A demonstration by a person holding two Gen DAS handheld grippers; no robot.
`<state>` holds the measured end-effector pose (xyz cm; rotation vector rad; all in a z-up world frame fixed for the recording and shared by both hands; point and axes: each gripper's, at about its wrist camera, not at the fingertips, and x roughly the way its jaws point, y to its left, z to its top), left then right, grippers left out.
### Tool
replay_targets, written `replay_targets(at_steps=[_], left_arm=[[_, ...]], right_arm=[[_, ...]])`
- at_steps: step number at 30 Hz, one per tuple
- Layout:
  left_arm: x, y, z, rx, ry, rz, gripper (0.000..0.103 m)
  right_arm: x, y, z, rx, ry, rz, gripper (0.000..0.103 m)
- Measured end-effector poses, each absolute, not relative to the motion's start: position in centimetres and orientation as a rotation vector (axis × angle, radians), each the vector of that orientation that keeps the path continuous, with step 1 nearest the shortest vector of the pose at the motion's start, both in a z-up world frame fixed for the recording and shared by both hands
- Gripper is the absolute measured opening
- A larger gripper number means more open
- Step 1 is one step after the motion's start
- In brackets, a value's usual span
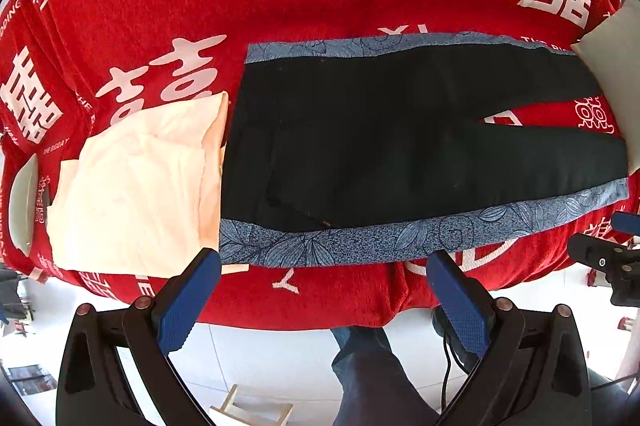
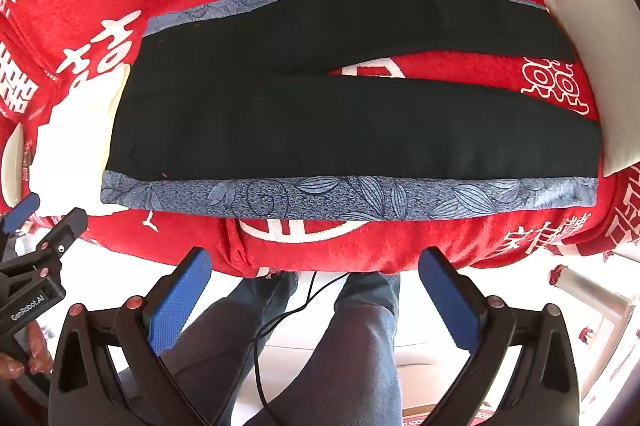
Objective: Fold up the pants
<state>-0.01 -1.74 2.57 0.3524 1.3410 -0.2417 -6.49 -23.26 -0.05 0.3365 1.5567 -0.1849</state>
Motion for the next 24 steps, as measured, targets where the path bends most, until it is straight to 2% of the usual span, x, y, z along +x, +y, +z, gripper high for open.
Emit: replay_targets(at_steps=[24], left_arm=[[-0.17, -1.78, 2.79, 0.357, 1.335, -0.24, 0.103]], right_arm=[[-6.89, -23.01, 0.19, 0.314, 1.555, -0.189, 0.103]])
